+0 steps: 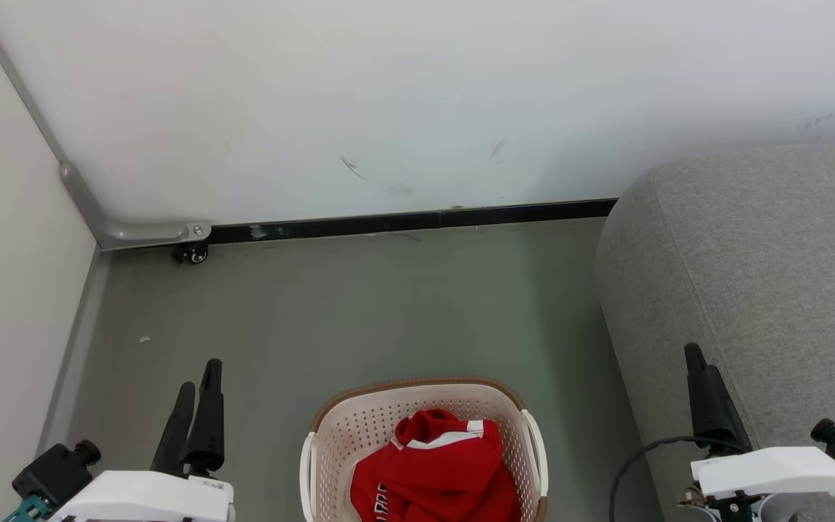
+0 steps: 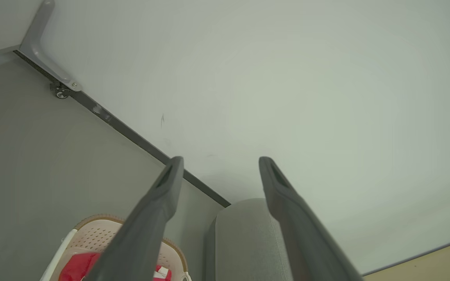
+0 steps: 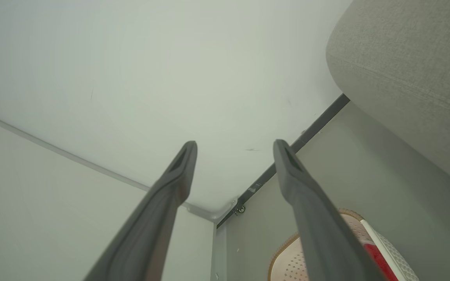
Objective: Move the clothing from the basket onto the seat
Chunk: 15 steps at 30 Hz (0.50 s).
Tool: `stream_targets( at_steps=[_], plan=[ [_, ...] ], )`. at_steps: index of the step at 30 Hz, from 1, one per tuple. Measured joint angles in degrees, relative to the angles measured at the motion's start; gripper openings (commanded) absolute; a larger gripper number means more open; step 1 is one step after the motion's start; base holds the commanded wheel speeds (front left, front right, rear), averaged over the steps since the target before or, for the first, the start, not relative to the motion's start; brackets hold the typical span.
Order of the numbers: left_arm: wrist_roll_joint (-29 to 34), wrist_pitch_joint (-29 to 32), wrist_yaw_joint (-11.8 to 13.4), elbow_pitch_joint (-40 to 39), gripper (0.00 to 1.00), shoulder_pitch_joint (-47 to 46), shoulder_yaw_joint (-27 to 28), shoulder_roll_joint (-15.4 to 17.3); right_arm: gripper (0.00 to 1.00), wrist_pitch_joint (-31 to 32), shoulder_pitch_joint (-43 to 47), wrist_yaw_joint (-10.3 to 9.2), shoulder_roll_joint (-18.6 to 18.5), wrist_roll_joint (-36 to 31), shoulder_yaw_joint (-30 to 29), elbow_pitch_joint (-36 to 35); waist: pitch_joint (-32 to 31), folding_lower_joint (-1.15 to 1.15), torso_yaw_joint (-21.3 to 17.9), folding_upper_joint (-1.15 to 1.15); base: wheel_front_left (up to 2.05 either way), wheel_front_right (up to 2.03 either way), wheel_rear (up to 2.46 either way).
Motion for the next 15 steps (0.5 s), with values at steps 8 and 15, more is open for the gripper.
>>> stream_targets(
  at_steps=[8, 15],
  plan=[
    [10.4, -1.5, 2.0, -0.4, 1.0, 0.0, -2.4, 0.9, 1.0, -1.6, -0.7, 0.0, 0.0, -7.8, 0.7, 0.5, 0.1, -0.41, 0.0, 0.0, 0.0, 0.0, 0.0],
    [17.9, -2.9, 3.5, -0.3, 1.0, 0.6, -4.2, 1.3, 1.0, -2.4, -1.0, 0.0, 0.0, -14.5, 1.4, 1.1, 0.1, -0.61, 0.1, 0.0, 0.0, 0.0, 0.0]
  ],
)
